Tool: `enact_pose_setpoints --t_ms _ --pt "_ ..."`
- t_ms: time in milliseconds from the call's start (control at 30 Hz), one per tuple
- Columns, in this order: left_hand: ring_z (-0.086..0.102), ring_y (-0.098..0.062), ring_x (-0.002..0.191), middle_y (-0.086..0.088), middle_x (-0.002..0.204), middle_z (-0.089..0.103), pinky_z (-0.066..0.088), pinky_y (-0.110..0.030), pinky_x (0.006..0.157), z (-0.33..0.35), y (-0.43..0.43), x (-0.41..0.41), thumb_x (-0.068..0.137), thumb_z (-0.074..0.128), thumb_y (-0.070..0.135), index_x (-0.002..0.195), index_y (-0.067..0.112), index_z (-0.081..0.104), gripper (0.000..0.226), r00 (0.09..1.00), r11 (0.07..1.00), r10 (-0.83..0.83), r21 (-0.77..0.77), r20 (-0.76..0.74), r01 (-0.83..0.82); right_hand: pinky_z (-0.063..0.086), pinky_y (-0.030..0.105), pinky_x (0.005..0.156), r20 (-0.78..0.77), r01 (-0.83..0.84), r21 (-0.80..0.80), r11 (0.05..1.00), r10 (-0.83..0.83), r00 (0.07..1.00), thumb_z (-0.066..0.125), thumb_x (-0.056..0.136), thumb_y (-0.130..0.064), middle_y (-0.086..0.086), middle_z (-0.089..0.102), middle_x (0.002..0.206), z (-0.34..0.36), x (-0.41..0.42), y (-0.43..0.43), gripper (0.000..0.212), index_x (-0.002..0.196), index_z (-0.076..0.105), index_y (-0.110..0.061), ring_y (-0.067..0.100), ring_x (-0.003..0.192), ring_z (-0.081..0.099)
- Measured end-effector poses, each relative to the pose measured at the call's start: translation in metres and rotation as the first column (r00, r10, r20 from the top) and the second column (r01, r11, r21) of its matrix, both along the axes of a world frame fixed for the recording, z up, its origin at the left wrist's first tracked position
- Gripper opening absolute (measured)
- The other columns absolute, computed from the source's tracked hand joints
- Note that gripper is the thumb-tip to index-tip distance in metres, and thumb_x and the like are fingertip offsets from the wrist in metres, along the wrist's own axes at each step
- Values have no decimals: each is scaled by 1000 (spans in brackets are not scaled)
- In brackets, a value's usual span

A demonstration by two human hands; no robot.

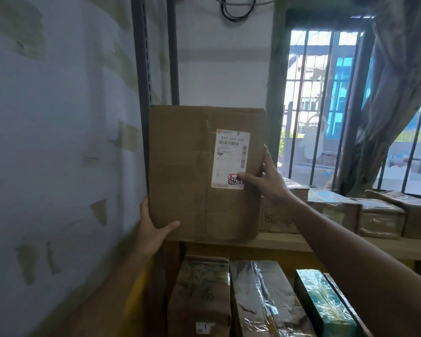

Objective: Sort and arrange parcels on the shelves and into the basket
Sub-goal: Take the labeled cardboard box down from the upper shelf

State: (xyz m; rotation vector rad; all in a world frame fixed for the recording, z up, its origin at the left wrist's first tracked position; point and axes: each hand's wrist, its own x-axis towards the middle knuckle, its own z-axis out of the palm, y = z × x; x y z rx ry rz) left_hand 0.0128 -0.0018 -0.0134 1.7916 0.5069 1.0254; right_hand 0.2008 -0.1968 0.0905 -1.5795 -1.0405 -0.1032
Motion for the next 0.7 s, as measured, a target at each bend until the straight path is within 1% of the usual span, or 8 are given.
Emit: enact_pose_setpoints --t_ms 133,233,300,367,400,467,533,700 --pt "43 -24 126 -2 143 40 41 -47 102 2 -4 -12 53 77 49 139 41 17 104 997 999 23 -33 67 -20 52 51 90 3 -9 49 999 9 1000 70 82 -25 -4 56 131 13 -10 -4 79 143 21 -35 18 114 59" --pt "46 -21 124 3 141 43 44 -51 98 20 -13 -21 44 78 64 130 55 22 103 986 999 34 -39 165 -28 51 49 93 29 -25 115 993 22 999 67 85 -25 -4 55 133 35 -24 -14 76 144 21 -35 18 117 58" --pt "46 -19 123 7 140 43 45 -52 96 42 -22 -24 44 77 67 127 60 22 100 972 1000 21 -3 235 -21 50 48 96 66 -20 175 984 8 998 65 86 -24 -4 51 138 53 -33 -25 77 146 18 -32 18 122 54" --pt "44 -16 124 8 141 41 44 -50 98 67 -36 -24 54 77 60 130 57 21 94 962 995 22 85 273 -47 48 42 99 96 -6 238 971 -18 995 65 87 -24 -4 46 143 70 -42 -43 78 148 15 -28 16 125 51" --pt "42 -15 124 9 141 40 44 -46 99 79 -44 -24 59 76 55 131 54 20 91 956 989 15 136 294 -58 47 38 100 102 12 268 963 -41 994 64 87 -25 -4 45 144 77 -46 -56 79 148 14 -27 13 125 51" --pt "40 -9 123 14 139 38 43 -29 96 99 -62 -20 64 74 52 133 52 20 88 939 974 -19 219 343 -60 46 34 101 101 65 324 944 -102 990 62 88 -29 -4 44 145 87 -52 -85 78 149 13 -27 9 124 50" --pt "38 -3 120 17 137 36 38 -14 86 117 -86 -15 66 71 54 135 51 20 87 919 959 -47 277 391 -68 44 42 105 101 128 378 917 -178 979 57 91 -33 -1 43 146 96 -53 -118 73 149 12 -26 15 128 49" --pt "41 8 111 19 135 37 40 -6 82 146 -171 18 70 68 56 135 51 19 82 882 941 -169 338 440 11 41 41 108 56 305 449 840 -367 929 48 95 -39 -2 41 147 114 -45 -214 67 150 14 -23 14 129 47"
